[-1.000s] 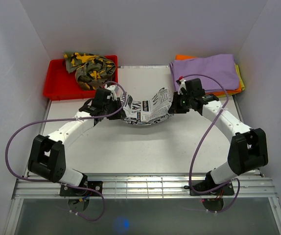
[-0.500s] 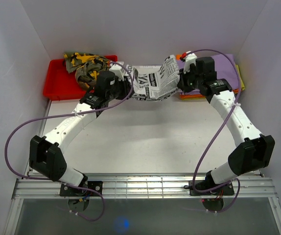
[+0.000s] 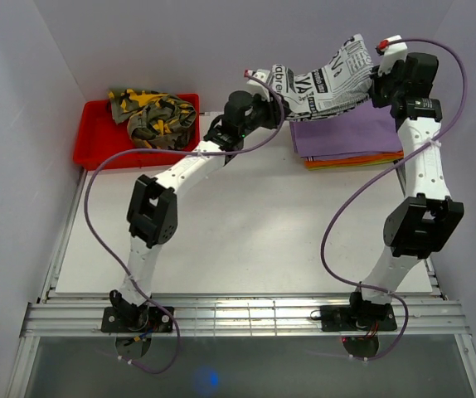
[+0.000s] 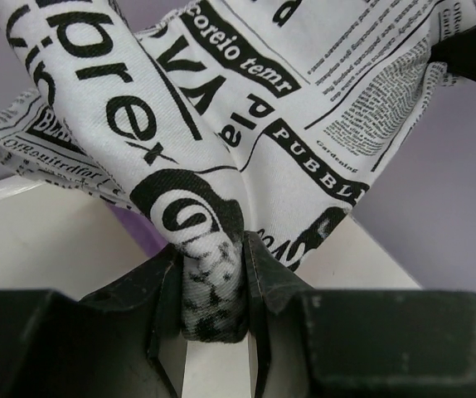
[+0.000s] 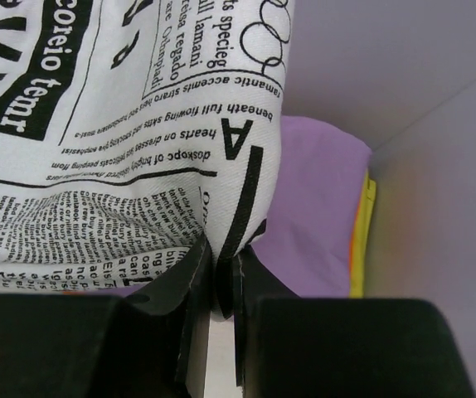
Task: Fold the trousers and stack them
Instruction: Neatly place the folded trousers to the corner
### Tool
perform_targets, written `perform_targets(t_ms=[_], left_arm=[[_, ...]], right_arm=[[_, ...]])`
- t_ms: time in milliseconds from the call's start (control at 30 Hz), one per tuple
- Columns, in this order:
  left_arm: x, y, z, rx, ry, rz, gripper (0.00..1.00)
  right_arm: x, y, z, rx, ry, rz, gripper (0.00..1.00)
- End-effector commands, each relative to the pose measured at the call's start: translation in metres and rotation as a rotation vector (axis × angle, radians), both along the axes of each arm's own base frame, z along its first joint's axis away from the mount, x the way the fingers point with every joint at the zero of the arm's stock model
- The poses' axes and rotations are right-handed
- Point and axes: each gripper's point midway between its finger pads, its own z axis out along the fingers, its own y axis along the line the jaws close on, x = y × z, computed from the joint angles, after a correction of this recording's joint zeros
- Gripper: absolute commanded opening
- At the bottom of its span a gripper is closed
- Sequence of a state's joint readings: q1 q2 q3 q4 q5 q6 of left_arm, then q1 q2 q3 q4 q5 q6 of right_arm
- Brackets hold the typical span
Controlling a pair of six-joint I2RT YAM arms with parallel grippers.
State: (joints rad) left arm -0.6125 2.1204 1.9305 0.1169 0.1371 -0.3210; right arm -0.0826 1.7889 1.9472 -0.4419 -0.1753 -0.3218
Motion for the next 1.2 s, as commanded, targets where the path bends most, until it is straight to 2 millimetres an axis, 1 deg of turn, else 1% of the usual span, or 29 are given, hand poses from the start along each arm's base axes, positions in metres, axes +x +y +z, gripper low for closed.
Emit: perform_targets(t_ms=[0,33,67,100,133,167,200,267,300,333,367,400,433,467,500,533,567,633,700,733,800,833,900,933,1033,1067,1100,1133,1167], left_arm=[[0.020,-0.016,0.051,-0.136,-0.166,-0.016,0.00],[0.026,-0.022,0.046,-0.158,-0.164,-0.021,0.00],[0.040,-0.032,0.012,-0.151,-0.134,-0.021,0.00],[0.044,-0.036,0.025,-0.194,-0.175,-0.028,0.00],[0.048,-0.041,0.018,-0.205,-0.182,-0.031,0.00],[0.055,-0.050,-0.007,-0.191,-0.177,-0.032,0.00],[0.053,-0.056,-0.003,-0.209,-0.228,-0.044,0.00],[0.053,-0.064,-0.011,-0.208,-0.268,-0.059,0.00],[0.057,-0.068,-0.027,-0.205,-0.268,-0.065,0.00],[0.058,-0.070,-0.029,-0.209,-0.277,-0.068,0.00],[0.060,-0.071,-0.037,-0.200,-0.279,-0.062,0.00],[0.063,-0.072,-0.049,-0.192,-0.283,-0.061,0.00],[0.064,-0.072,-0.056,-0.187,-0.286,-0.059,0.00],[0.066,-0.073,-0.061,-0.182,-0.294,-0.056,0.00],[0.067,-0.073,-0.063,-0.176,-0.314,-0.055,0.00],[0.069,-0.075,-0.075,-0.165,-0.308,-0.056,0.00],[0.069,-0.076,-0.071,-0.170,-0.322,-0.058,0.00],[0.068,-0.077,-0.072,-0.163,-0.340,-0.058,0.00],[0.067,-0.078,-0.068,-0.168,-0.348,-0.062,0.00],[0.067,-0.079,-0.068,-0.169,-0.349,-0.064,0.00],[0.067,-0.079,-0.068,-0.167,-0.355,-0.061,0.00],[0.067,-0.079,-0.069,-0.164,-0.356,-0.059,0.00],[0.069,-0.080,-0.082,-0.154,-0.337,-0.054,0.00],[0.067,-0.083,-0.085,-0.147,-0.333,-0.058,0.00],[0.065,-0.087,-0.097,-0.122,-0.333,-0.053,0.00],[0.065,-0.088,-0.099,-0.118,-0.332,-0.048,0.00],[0.066,-0.088,-0.106,-0.110,-0.328,-0.048,0.00],[0.067,-0.088,-0.108,-0.104,-0.333,-0.045,0.00],[0.069,-0.088,-0.113,-0.092,-0.332,-0.038,0.00]], right_arm=[[0.020,-0.081,0.060,-0.159,-0.236,-0.167,0.08],[0.024,-0.092,0.048,-0.165,-0.222,-0.186,0.08],[0.026,-0.102,0.044,-0.176,-0.223,-0.203,0.08],[0.026,-0.115,0.040,-0.205,-0.223,-0.213,0.08],[0.027,-0.114,0.052,-0.221,-0.281,-0.207,0.08],[0.015,-0.112,0.027,-0.224,-0.261,-0.206,0.08],[0.015,-0.111,0.028,-0.239,-0.294,-0.205,0.08],[0.016,-0.121,0.014,-0.259,-0.266,-0.251,0.08],[0.017,-0.128,0.004,-0.263,-0.241,-0.282,0.08],[0.015,-0.138,0.000,-0.285,-0.232,-0.330,0.08],[0.013,-0.140,-0.001,-0.302,-0.239,-0.342,0.08],[0.009,-0.143,-0.024,-0.316,-0.205,-0.353,0.08],[0.006,-0.149,-0.027,-0.336,-0.211,-0.385,0.08],[0.007,-0.153,-0.027,-0.364,-0.233,-0.402,0.08],[0.006,-0.158,-0.041,-0.374,-0.213,-0.424,0.08],[0.005,-0.166,-0.048,-0.384,-0.203,-0.463,0.08],[0.007,-0.171,-0.049,-0.385,-0.220,-0.485,0.08],[0.010,-0.179,-0.056,-0.380,-0.218,-0.516,0.08],[0.013,-0.186,-0.054,-0.378,-0.231,-0.537,0.08],[0.017,-0.191,-0.052,-0.381,-0.236,-0.554,0.08],[0.018,-0.201,-0.050,-0.384,-0.235,-0.584,0.08],[0.021,-0.205,-0.050,-0.383,-0.235,-0.589,0.08],[0.018,-0.216,-0.055,-0.391,-0.216,-0.610,0.08],[0.019,-0.219,-0.063,-0.391,-0.192,-0.609,0.08],[0.012,-0.228,-0.079,-0.391,-0.147,-0.625,0.08],[0.007,-0.233,-0.089,-0.394,-0.129,-0.634,0.08],[0.005,-0.234,-0.092,-0.395,-0.126,-0.639,0.08],[0.003,-0.235,-0.096,-0.397,-0.118,-0.644,0.08],[0.001,-0.235,-0.105,-0.400,-0.100,-0.646,0.08]])
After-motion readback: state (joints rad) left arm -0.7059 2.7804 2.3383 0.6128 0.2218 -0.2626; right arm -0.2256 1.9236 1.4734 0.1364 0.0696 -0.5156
